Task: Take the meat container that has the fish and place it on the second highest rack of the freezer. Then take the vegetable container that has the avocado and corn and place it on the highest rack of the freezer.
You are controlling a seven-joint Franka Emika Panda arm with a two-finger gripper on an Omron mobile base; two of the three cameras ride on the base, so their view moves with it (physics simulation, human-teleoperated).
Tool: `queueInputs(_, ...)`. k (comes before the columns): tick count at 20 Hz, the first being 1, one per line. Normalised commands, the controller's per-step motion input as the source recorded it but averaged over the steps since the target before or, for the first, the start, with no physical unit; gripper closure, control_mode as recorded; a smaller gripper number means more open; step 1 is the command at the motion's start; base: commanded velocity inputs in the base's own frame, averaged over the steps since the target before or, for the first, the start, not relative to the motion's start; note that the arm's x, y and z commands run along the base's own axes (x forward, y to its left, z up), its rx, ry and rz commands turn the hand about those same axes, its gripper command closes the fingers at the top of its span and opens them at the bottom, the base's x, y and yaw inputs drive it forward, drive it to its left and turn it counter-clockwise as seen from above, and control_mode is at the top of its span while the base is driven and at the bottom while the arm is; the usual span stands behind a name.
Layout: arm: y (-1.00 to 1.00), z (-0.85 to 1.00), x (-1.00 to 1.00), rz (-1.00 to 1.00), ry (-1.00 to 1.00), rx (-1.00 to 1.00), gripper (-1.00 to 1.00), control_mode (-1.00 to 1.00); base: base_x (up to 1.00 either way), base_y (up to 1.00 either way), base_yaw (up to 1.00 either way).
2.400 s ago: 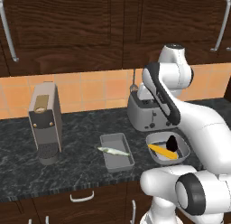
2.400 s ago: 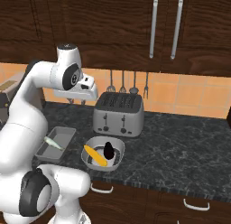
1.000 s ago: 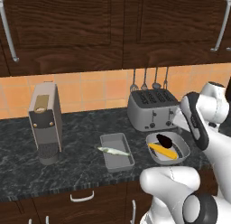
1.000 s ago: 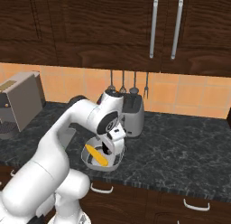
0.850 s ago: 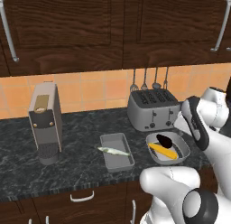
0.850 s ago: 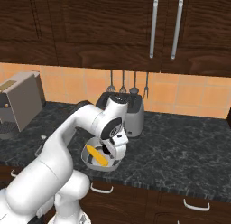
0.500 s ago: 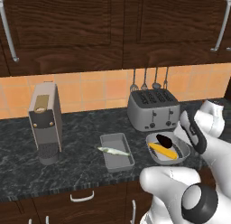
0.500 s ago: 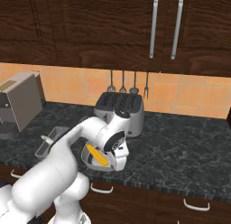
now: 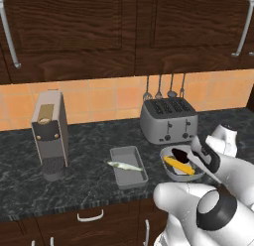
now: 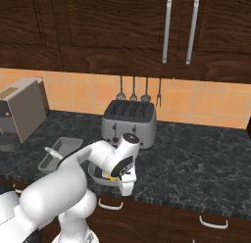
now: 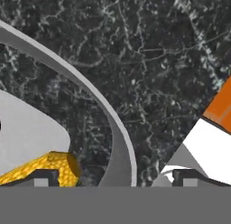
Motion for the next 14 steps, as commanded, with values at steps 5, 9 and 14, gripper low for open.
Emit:
queueInputs(5, -0.06, -0.35, 0.32, -0.03, 0.07, 0.03, -1.00, -1.00, 0.00, 0.00, 0.00)
queueInputs(9, -0.01, -0.34, 0.04, -0.04, 0.03, 0.01, -1.00, -1.00, 0.00, 0.00, 0.00)
queueInputs(14, 0.23, -0.48, 0.00, -0.08, 0.03, 0.00, 1.00, -1.00, 0.00, 0.00, 0.00)
